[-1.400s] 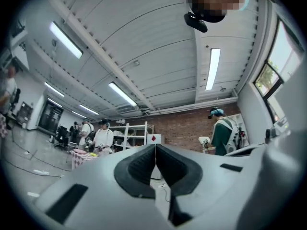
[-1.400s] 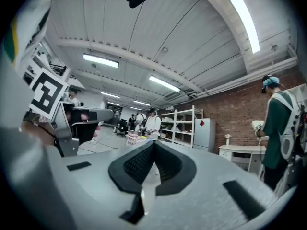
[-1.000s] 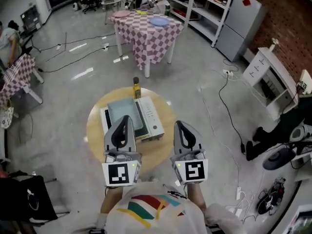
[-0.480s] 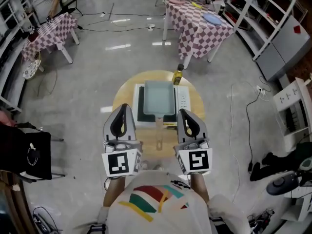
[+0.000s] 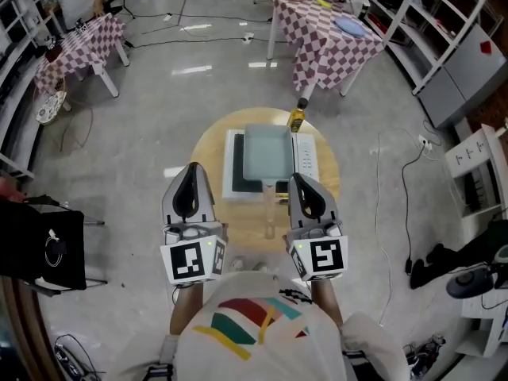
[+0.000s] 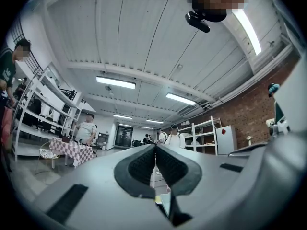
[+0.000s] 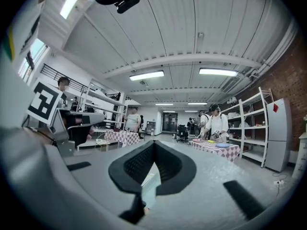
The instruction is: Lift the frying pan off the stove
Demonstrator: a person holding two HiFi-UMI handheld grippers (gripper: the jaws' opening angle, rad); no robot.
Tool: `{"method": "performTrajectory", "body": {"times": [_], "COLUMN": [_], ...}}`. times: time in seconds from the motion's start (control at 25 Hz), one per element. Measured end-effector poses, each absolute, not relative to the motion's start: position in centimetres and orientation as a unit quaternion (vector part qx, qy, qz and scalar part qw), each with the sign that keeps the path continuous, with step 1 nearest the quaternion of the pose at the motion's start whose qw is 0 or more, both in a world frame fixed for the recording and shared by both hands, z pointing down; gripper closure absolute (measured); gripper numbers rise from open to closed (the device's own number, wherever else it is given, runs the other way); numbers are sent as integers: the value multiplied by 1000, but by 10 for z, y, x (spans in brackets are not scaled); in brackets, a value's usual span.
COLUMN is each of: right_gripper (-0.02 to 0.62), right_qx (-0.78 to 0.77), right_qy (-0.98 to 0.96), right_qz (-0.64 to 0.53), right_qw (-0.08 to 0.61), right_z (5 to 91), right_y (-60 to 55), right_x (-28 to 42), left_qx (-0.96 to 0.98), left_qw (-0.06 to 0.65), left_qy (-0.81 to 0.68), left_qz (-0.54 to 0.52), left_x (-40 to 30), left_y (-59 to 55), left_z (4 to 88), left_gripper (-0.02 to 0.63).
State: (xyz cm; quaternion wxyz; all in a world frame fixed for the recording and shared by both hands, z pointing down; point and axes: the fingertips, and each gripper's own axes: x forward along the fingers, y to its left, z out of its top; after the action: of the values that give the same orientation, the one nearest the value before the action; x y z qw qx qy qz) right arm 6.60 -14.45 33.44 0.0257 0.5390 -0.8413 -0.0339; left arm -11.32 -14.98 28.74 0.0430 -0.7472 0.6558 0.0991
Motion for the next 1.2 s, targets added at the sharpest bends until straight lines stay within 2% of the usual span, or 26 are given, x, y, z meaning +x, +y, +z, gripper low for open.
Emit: {"method": "performTrajectory", "body": {"times": [0.2,0.64,0.92,1.2], "right_gripper": [600,600,600,600], "right_qx": [544,556,488,394], "right_qy": [-839,-830,-870,-905], "right_qz": [10,16,59,160], "right_qw": [23,37,34,22], "right_z": [354,369,377,394], "right_y": [-148,-143,-156,-167], "right_x": [59,51,55,61], "left_qx": [-758,-769,-763,-782], "left_qw": [42,30,51,80], "left_qy": [644,632,638,615], "left_qz": [96,87,92,63], "left_x": [-119,-120,-105,-74], "left_y": [-152,-152,-154,-165], "left_z": [291,311,301,307], "left_gripper": [601,601,601,600]}}
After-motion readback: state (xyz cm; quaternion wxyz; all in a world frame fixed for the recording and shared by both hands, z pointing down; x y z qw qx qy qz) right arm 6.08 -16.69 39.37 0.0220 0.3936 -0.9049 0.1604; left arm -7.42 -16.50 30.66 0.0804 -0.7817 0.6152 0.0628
